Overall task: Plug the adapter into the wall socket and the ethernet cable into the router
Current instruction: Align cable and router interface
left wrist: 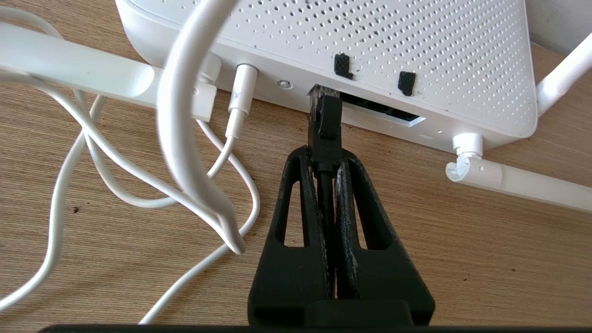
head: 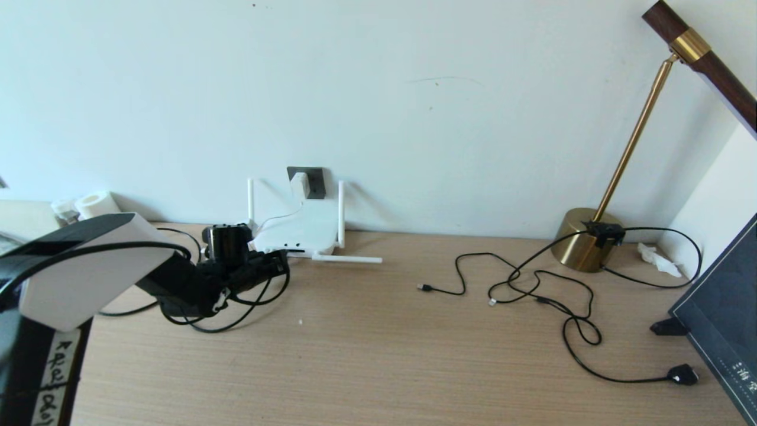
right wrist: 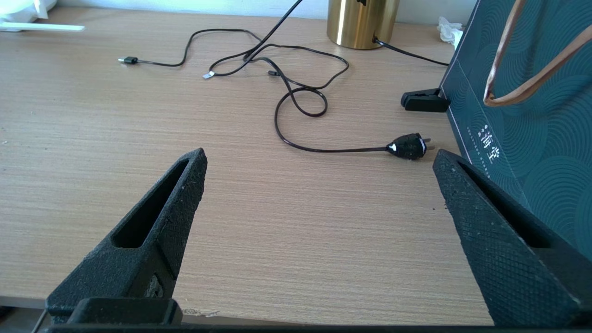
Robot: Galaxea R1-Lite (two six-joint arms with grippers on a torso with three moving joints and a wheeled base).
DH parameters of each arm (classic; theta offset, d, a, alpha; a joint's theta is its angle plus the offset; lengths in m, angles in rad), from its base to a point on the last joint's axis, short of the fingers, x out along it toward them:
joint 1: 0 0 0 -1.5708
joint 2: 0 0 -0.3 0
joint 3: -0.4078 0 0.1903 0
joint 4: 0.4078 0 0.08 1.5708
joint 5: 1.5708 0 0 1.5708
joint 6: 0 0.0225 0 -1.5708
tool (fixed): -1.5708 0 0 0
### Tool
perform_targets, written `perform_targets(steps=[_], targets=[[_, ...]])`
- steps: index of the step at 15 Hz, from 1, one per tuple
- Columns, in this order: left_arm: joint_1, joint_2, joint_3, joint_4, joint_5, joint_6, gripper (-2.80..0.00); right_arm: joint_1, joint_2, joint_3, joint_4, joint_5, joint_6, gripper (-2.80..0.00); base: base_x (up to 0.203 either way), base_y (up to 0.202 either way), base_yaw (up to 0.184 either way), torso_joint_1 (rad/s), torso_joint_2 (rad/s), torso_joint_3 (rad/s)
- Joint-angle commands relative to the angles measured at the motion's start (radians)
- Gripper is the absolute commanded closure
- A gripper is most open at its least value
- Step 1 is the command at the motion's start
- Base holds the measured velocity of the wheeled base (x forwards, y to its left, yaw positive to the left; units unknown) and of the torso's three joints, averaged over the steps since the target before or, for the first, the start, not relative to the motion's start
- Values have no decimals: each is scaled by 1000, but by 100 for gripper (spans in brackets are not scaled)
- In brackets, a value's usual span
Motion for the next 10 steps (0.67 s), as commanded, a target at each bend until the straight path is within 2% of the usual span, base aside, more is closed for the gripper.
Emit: perform_targets(steps=[1,10], targets=[[-2,7,-5,-2,-1,-1,0,0,0,0,0,-1,0,-280,0,0,0,0,0,0],[-2,2,-10,10,-1,11,0,0,0,0,0,-1,0,-280,0,0,0,0,0,0]])
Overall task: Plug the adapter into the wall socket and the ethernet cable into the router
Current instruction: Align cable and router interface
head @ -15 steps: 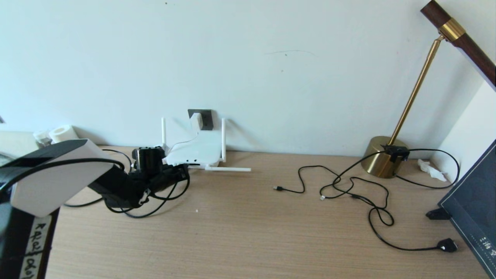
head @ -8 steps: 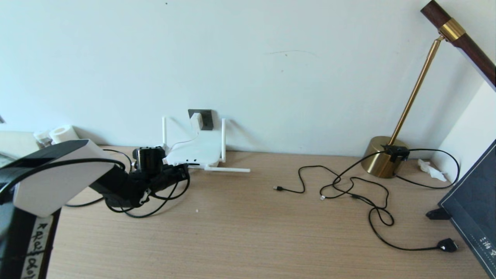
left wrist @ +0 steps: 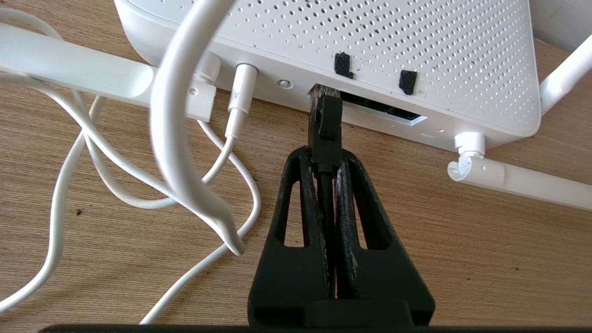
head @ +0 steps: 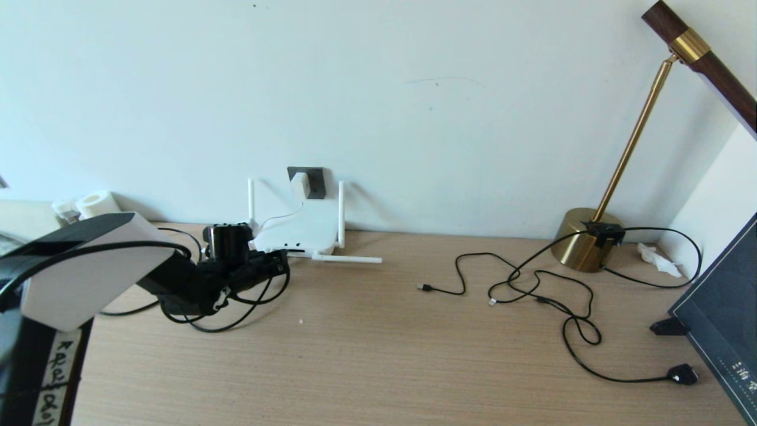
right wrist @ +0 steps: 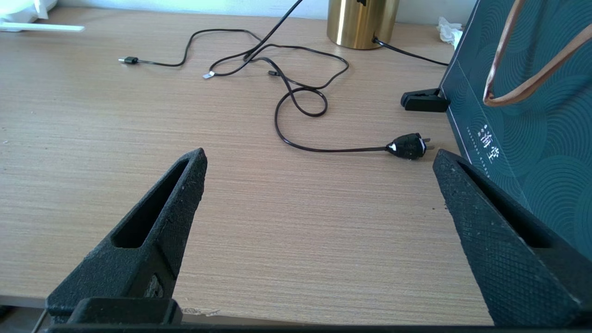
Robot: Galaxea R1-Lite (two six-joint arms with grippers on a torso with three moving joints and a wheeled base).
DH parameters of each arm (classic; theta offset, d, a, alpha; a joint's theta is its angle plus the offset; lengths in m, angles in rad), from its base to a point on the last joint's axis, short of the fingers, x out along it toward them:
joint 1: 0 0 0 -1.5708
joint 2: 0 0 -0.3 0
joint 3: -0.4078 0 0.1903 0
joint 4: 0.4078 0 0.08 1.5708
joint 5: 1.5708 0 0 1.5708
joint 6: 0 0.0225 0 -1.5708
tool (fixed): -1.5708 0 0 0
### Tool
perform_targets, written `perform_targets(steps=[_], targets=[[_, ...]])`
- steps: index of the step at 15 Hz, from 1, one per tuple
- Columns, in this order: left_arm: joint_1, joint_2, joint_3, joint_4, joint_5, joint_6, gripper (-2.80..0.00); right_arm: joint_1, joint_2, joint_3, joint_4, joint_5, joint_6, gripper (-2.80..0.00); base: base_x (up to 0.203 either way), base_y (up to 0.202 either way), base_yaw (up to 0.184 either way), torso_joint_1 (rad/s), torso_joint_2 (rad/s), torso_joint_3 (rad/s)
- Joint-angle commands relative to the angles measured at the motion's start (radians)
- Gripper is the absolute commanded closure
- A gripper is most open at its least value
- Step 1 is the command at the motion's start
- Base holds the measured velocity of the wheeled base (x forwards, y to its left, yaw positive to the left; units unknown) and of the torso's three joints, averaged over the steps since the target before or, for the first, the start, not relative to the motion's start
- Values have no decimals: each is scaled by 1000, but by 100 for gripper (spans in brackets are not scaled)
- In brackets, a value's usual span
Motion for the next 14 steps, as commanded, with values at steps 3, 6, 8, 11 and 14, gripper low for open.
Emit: perform_targets(steps=[3,6,8,11,14], targets=[[0,-10,22,-10,0,1,0,0,0,0,0,1,1,-280,0,0,0,0,0,0],[-1,-20,35,-13,0,0,0,0,0,0,0,-1,1,-280,0,0,0,0,0,0],[-3,-22,40,-15,0,0,0,0,1,0,0,-1,1,-280,0,0,0,0,0,0],[-3,-24,40,-16,0,1,0,0,0,0,0,-1,1,-280,0,0,0,0,0,0],[-3,-23,41,-16,0,1,0,0,1,0,0,1,1,-280,0,0,0,0,0,0]])
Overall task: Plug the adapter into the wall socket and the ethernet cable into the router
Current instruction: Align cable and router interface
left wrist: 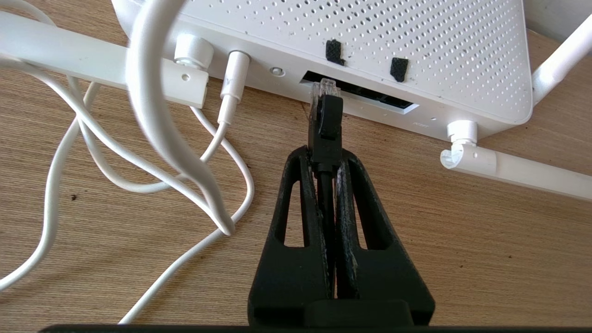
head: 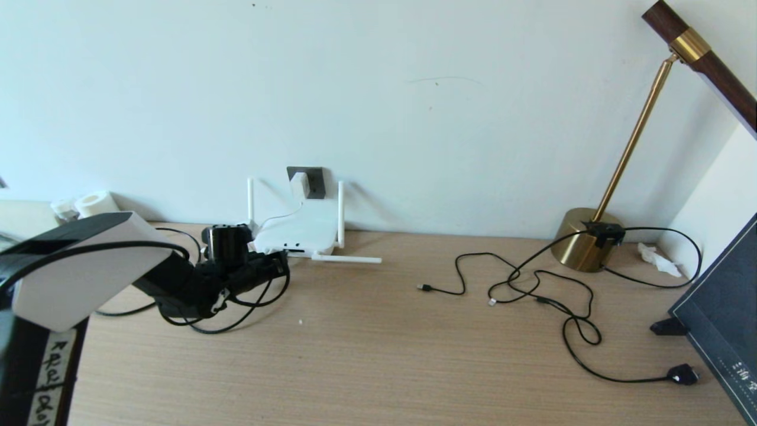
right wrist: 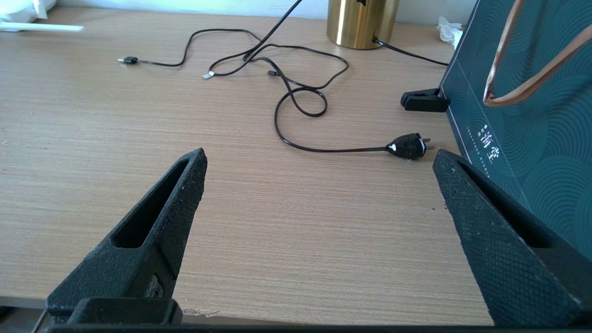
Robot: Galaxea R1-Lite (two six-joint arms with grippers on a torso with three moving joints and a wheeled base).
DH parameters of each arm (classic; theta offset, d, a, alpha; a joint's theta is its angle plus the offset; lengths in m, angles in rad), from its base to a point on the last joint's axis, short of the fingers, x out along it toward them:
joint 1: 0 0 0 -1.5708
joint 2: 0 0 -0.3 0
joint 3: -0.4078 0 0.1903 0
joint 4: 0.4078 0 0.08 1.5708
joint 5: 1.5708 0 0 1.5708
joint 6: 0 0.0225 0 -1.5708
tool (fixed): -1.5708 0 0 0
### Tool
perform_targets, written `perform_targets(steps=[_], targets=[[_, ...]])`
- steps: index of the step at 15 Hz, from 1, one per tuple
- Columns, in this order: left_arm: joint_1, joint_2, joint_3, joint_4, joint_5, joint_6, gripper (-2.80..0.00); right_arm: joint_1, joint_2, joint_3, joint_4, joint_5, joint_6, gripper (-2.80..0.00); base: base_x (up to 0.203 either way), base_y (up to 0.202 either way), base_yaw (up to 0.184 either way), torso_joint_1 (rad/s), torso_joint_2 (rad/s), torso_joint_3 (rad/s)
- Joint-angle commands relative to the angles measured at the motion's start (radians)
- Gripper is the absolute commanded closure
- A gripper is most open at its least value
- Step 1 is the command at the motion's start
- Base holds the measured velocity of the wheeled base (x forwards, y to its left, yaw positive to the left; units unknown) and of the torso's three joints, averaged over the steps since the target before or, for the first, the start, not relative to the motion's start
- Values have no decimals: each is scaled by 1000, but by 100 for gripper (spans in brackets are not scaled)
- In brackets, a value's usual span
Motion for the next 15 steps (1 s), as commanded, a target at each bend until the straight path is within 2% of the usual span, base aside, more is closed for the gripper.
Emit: perform_targets(steps=[1,15], targets=[[0,-1,0,-4,-1,-1,0,0,0,0,0,-1,-1,-280,0,0,0,0,0,0],[0,-1,-11,-3,-1,-1,0,0,0,0,0,0,-1,-280,0,0,0,0,0,0]])
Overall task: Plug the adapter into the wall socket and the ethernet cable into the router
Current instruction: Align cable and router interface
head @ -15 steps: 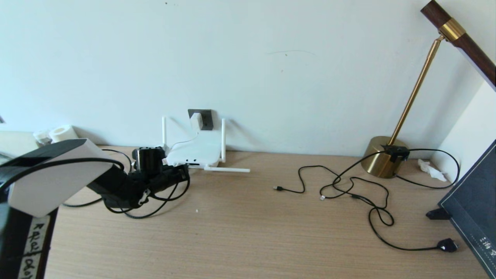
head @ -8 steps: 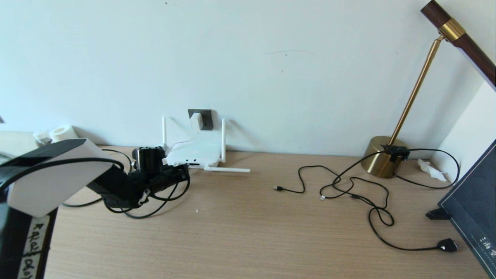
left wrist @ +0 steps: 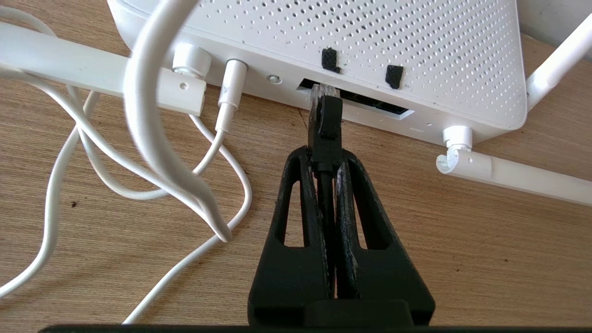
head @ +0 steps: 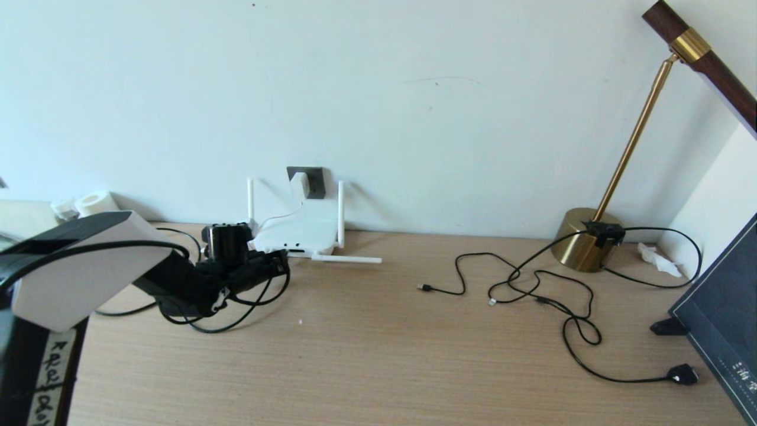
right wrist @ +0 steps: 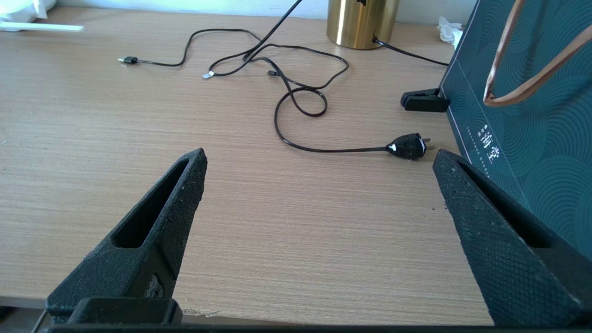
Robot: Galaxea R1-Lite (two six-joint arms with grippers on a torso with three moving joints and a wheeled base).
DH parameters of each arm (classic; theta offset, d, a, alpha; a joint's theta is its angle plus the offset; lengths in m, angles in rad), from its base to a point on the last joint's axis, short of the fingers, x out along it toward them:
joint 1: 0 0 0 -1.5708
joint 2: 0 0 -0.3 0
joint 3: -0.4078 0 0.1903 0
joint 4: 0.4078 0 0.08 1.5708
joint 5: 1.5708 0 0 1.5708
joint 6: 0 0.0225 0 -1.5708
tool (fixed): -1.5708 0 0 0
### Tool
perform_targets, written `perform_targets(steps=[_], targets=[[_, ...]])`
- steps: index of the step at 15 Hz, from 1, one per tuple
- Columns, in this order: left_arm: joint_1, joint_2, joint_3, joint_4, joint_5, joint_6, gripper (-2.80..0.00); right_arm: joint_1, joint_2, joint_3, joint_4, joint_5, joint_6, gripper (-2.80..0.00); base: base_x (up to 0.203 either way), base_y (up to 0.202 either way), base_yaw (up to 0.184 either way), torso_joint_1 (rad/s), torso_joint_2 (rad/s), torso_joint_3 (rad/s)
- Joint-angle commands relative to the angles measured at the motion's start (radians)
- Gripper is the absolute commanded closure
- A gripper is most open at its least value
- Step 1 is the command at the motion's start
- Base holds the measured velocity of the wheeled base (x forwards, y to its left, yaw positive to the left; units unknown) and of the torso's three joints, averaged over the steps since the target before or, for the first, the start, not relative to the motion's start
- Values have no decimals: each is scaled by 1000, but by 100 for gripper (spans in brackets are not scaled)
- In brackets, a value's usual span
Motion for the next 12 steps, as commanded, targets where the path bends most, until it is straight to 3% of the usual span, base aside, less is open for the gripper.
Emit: perform_targets(steps=[1,12], targets=[[0,0,-4,-3,0,-2,0,0,0,0,0,0,1,-280,0,0,0,0,0,0],[3,6,-18,3,0,-2,0,0,0,0,0,0,0,-280,0,0,0,0,0,0]])
